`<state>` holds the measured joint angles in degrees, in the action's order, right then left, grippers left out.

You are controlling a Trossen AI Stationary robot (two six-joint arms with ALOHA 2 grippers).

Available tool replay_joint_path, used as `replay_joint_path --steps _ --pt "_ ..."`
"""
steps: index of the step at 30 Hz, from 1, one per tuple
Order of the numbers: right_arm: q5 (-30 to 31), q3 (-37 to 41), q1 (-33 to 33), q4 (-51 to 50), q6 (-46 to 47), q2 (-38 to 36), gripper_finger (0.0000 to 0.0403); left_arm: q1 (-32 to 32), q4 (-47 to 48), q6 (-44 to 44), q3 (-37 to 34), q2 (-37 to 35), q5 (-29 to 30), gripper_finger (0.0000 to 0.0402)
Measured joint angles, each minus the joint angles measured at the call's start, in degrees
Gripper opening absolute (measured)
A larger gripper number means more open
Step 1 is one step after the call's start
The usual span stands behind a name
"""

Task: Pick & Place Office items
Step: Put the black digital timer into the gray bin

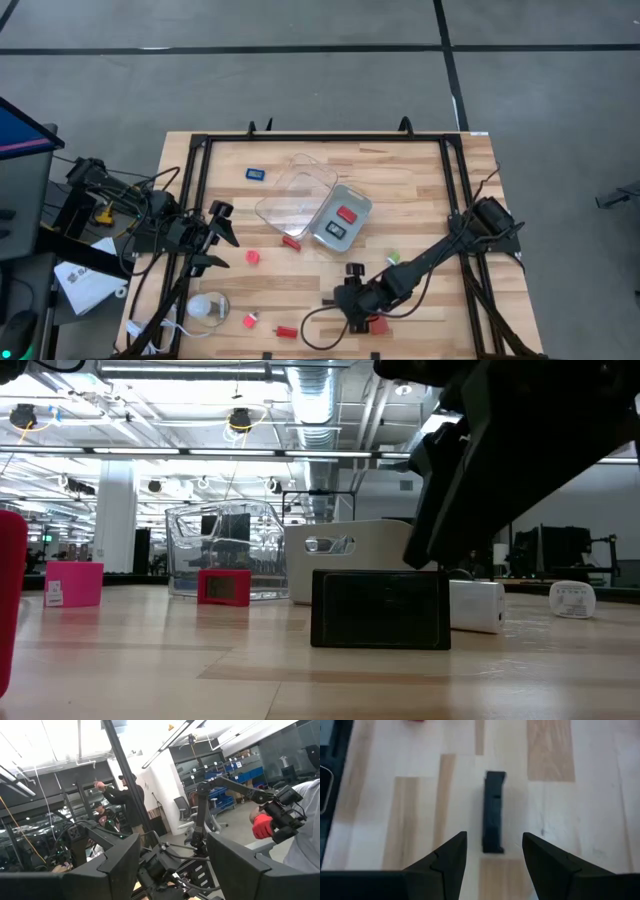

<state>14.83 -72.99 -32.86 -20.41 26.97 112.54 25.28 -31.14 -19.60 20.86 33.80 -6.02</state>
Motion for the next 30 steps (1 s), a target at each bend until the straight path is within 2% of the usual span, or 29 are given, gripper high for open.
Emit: replay_joint_path --steps 24,30 --pt "0.1 2.5 -0.1 6.1 0.7 2.1 0.0184 0.0 0.0 0.1 0.0 0.0 0.0 0.0227" --pt "0.2 2.6 -0.1 6.0 0.6 2.2 0.016 0.0 0.0 0.1 0.0 0.0 0.0 0.0227"
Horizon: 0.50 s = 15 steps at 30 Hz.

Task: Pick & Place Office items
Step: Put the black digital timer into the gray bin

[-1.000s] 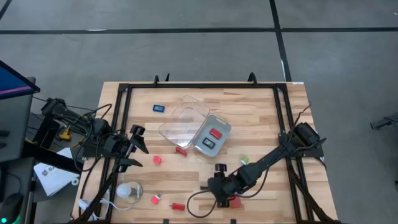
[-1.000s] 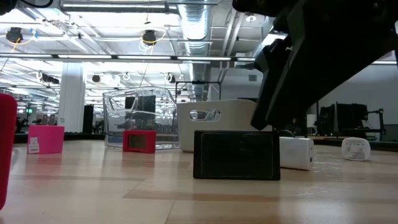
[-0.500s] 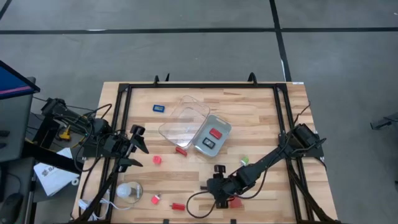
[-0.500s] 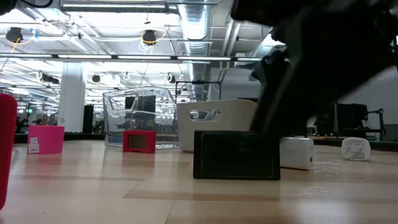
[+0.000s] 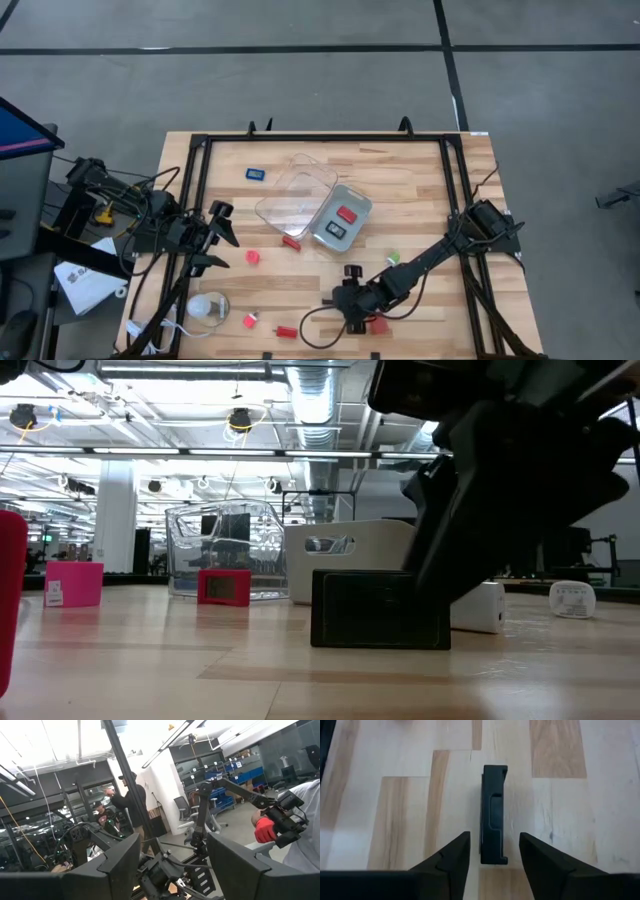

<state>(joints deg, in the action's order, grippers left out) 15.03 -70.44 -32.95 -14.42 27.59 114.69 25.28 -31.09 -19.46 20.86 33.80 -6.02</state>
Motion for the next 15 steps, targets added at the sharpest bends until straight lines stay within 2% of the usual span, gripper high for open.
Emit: replay_joint_path --steps 9,15 --pt "0.0 0.6 0.0 0.2 0.1 0.0 0.0058 0.0 0.0 0.0 0.0 0.0 0.0 0.0227" --pt "0.0 0.6 0.5 0.7 -1.6 -0.1 0.0053 0.0 0.0 0.0 0.0 0.0 0.0 0.0227"
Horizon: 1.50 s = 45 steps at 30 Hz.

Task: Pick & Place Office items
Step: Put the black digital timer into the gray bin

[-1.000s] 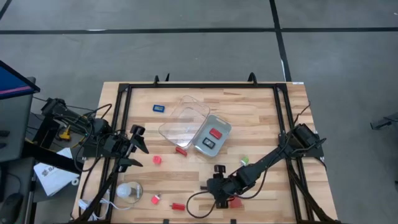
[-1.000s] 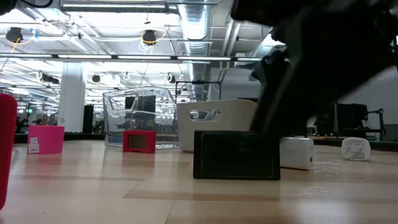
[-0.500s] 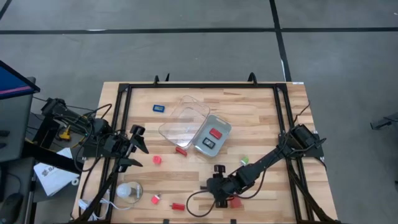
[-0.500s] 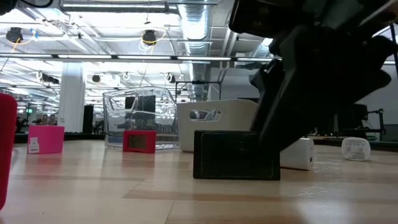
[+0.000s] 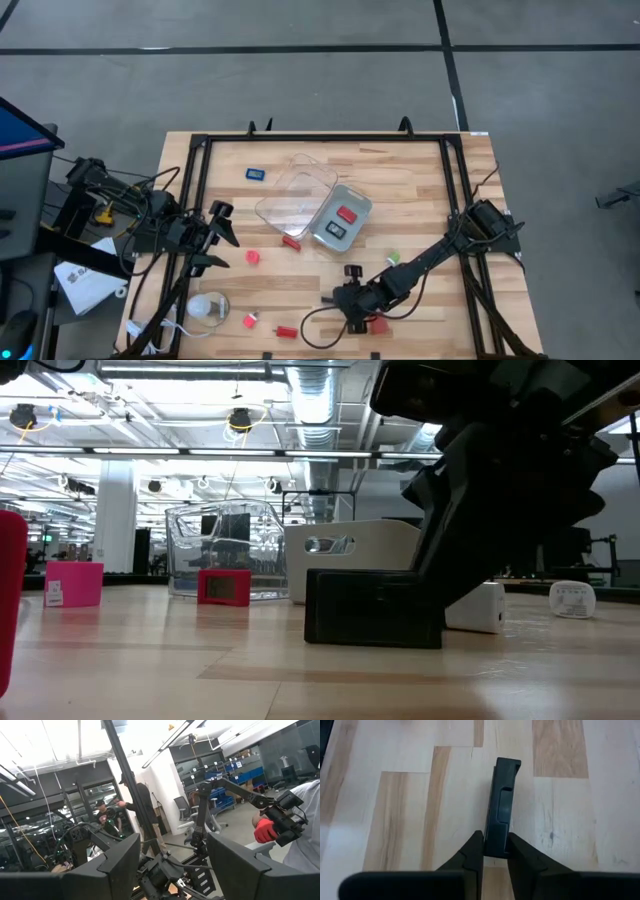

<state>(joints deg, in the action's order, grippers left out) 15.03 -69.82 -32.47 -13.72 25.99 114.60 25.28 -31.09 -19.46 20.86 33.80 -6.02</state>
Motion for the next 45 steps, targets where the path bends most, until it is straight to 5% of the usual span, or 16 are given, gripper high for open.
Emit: replay_joint_path --steps 7,15,26,35,45 --pt "0.7 -2.1 1.4 -1.0 -4.0 -3.1 0.0053 0.0 0.0 0.0 0.0 0.0 0.0 0.0227" --pt "9.0 -2.7 4.4 -11.3 -7.8 -12.0 0.0053 0.0 0.1 0.0 0.0 0.0 0.0 0.0227" --pt "13.5 -2.7 17.1 -18.2 -8.0 -21.7 0.0052 0.0 0.1 0.0 0.0 0.0 0.0 0.0227" --pt "2.7 2.3 27.9 -15.4 -13.3 -19.8 0.0054 0.0 0.3 0.0 0.0 0.0 0.0 0.0227" --pt "-3.3 11.6 30.1 -10.3 -12.8 -19.8 0.0057 0.0 0.7 0.2 0.0 0.0 0.0 0.0227"
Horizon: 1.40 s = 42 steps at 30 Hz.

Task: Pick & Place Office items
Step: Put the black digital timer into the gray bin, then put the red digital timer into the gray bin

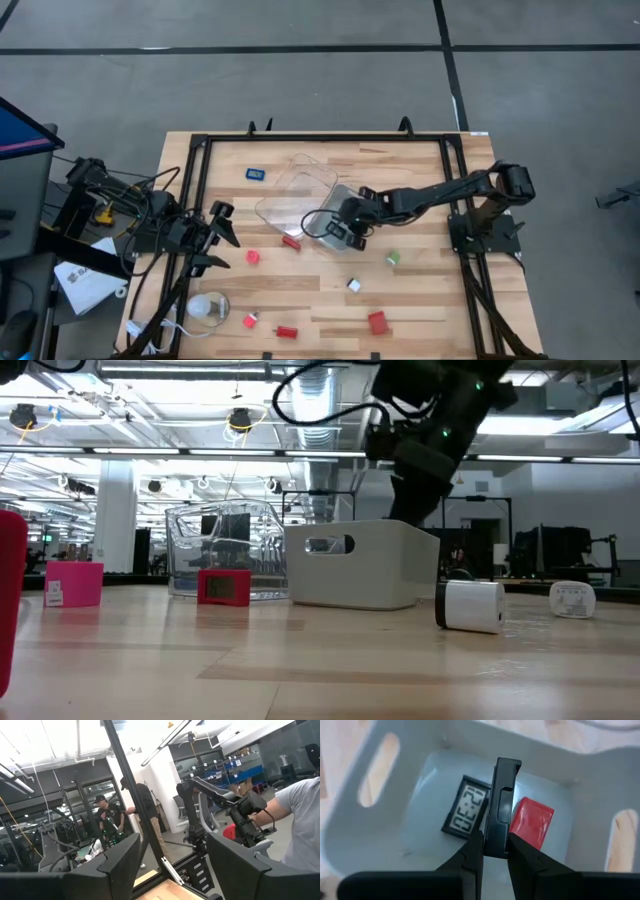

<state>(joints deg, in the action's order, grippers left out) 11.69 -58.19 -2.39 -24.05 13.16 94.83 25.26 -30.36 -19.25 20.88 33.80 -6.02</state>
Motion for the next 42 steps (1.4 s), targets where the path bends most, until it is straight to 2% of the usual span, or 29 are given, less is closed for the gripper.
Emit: replay_joint_path --steps 4,16,30,42 --pt "-1.4 1.9 0.4 3.3 0.4 0.0 0.0057 0.0 -0.1 0.2 0.0 0.0 0.0 0.0227" --pt "-1.3 1.9 0.3 3.6 0.3 0.0 0.0059 0.0 -0.1 0.2 0.0 0.0 0.0 0.0227" --pt "1.8 1.9 0.3 3.7 0.4 0.0 0.0119 0.0 -0.1 0.2 0.0 0.0 0.0 0.0227" --pt "3.4 1.8 -5.4 8.3 -0.1 -1.9 0.0118 0.0 0.8 0.2 0.0 0.0 0.4 0.0227"
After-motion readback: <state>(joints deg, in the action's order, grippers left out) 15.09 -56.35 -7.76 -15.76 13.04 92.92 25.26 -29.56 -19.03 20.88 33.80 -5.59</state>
